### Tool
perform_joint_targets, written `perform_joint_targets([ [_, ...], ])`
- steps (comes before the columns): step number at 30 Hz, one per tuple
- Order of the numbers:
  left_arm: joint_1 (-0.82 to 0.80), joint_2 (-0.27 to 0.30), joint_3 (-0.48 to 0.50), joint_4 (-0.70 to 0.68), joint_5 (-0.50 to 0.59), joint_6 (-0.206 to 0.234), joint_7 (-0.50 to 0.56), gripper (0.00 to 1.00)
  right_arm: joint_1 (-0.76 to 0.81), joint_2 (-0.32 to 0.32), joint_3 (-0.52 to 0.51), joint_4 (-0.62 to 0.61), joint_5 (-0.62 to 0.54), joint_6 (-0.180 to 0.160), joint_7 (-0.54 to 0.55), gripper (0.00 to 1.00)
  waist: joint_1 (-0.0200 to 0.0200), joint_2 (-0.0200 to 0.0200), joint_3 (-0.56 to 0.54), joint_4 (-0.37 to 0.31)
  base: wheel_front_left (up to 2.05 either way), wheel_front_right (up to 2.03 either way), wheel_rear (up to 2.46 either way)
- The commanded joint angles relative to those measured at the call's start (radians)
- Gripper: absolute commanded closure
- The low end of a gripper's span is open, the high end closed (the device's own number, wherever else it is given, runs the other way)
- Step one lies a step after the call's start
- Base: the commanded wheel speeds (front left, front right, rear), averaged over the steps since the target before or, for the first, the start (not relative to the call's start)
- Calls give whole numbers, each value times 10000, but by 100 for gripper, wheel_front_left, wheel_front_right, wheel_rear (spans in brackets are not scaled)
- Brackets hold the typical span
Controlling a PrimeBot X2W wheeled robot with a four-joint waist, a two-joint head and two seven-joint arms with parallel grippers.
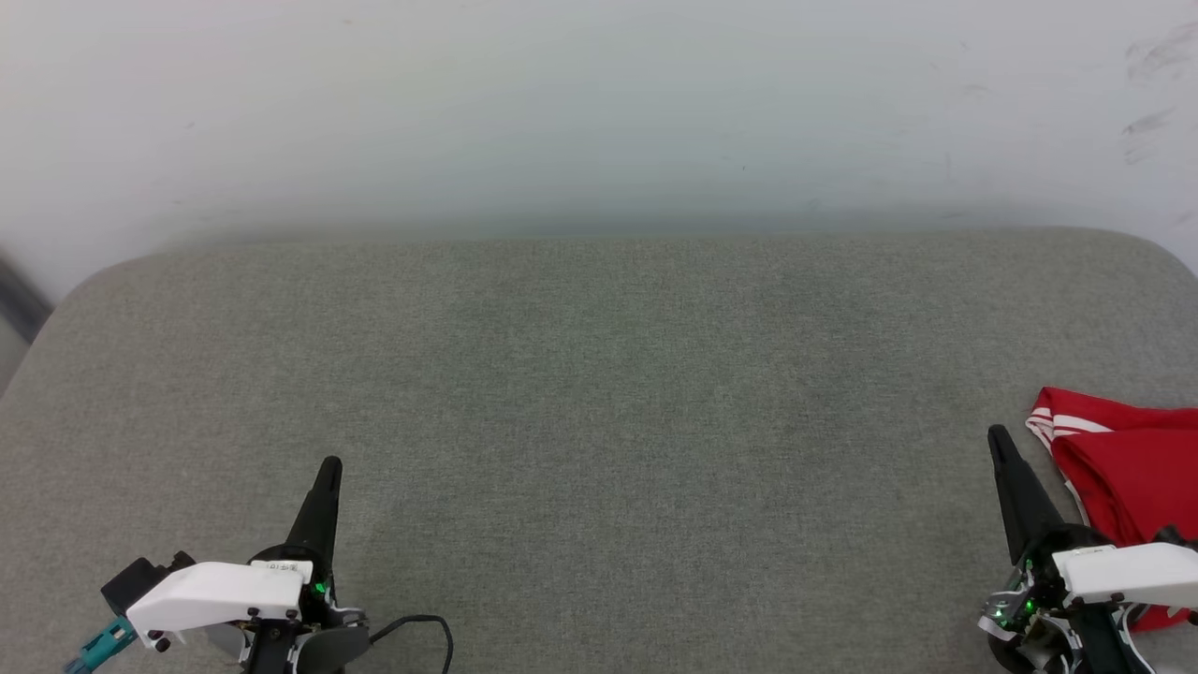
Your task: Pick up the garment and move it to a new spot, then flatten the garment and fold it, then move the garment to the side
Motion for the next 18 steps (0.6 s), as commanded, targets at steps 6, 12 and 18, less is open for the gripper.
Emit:
perform_joint_targets([
  [6,-192,-129,202,8,-470,-166,155,100,-229,33,-44,82,621,1,52,100,-1,0,24,13,0,0,0],
  [12,-238,-186,306,24,-755,-241,250,100,-281,36,-62,141,987,1,87,100,-1,0,42,22,0,0,0],
  [18,-253,-271,424,42,-1069,-337,364,100,-320,39,-83,212,1404,0,116,100,-1,0,64,33,0,0,0],
])
